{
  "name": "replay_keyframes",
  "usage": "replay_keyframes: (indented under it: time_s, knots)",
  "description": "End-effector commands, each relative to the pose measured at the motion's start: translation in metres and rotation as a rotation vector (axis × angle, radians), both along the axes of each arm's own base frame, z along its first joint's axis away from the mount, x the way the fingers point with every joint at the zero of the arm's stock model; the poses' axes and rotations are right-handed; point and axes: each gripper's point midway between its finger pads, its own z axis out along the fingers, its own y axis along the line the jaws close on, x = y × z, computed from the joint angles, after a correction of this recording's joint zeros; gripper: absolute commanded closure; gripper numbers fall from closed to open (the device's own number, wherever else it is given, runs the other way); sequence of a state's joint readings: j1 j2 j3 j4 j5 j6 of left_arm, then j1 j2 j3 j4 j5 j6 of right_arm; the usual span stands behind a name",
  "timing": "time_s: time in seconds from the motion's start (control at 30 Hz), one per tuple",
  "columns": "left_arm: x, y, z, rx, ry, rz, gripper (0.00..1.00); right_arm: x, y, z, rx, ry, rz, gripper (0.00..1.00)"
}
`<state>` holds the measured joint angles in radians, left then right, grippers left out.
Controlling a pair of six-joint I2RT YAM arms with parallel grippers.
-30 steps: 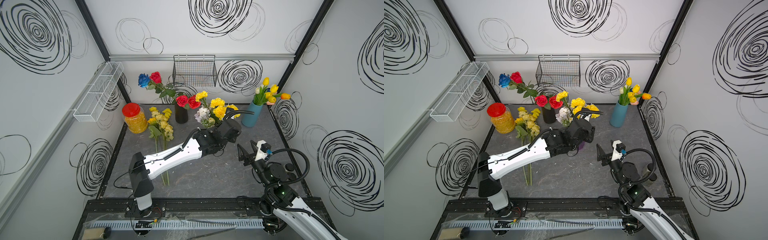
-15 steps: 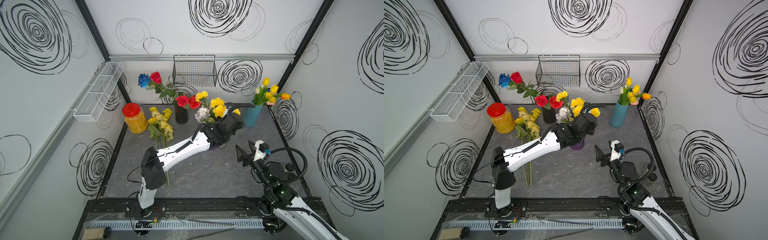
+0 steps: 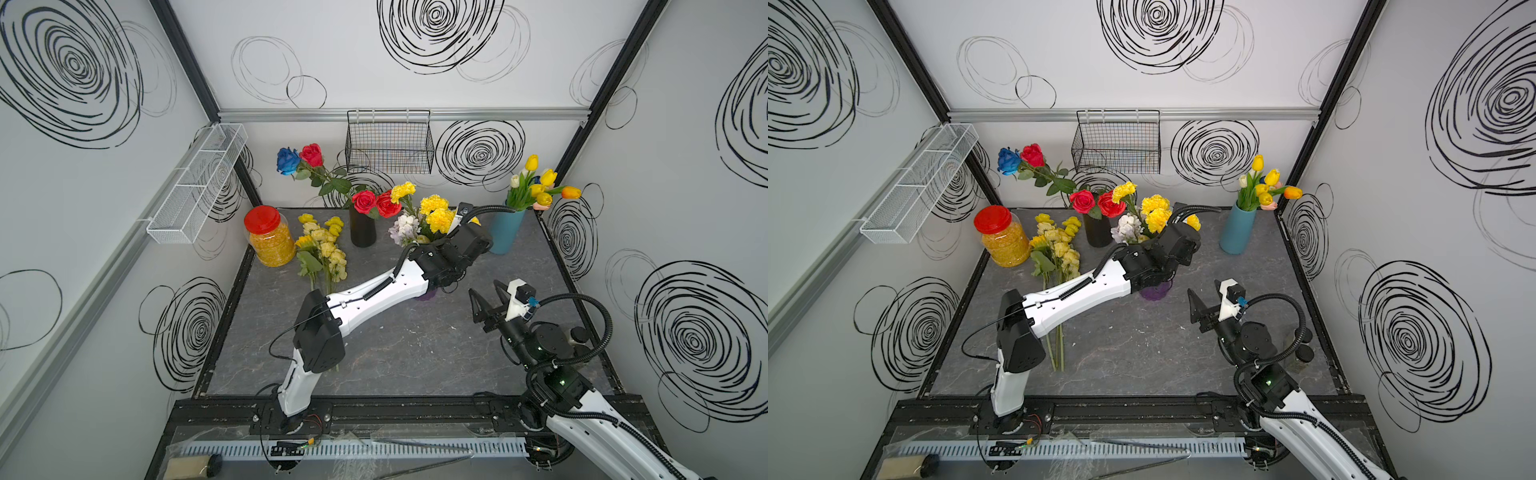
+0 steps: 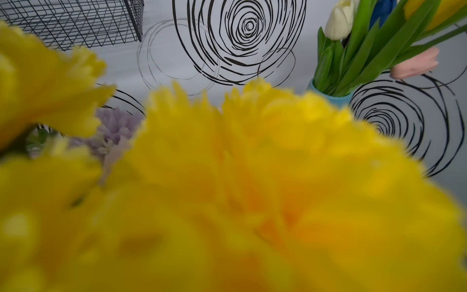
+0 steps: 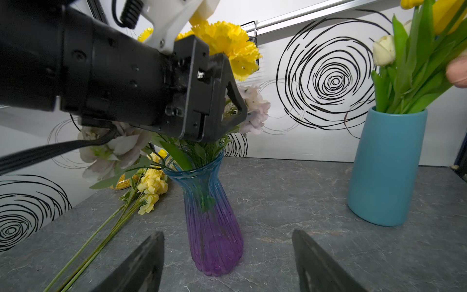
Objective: Pick out yellow flowers from the vase
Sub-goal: Pick up the flower from the vase.
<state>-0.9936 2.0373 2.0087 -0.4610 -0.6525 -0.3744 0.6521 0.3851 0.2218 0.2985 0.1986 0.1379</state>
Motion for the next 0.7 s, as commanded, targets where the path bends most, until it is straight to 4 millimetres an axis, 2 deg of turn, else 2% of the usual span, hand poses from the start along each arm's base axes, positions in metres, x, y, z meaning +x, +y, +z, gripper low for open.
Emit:
replay_keyframes:
  time_s: [0.0, 0.33, 0.67]
  knots:
    - [0.011, -0.003, 0.032, -0.059, -0.083, 0.015, 0.44, 0.002, 0.003, 0.007, 0.026, -0.024, 0.009, 0.18]
    - [0.012, -0.006, 0.069, -0.14, -0.177, -0.021, 0.5, 0.016, 0.016, 0.003, 0.019, 0.004, 0.03, 0.16]
    - [0.007, 0.003, 0.089, -0.186, -0.228, -0.036, 0.54, 0.034, 0.018, 0.003, 0.033, 0.011, 0.037, 0.16]
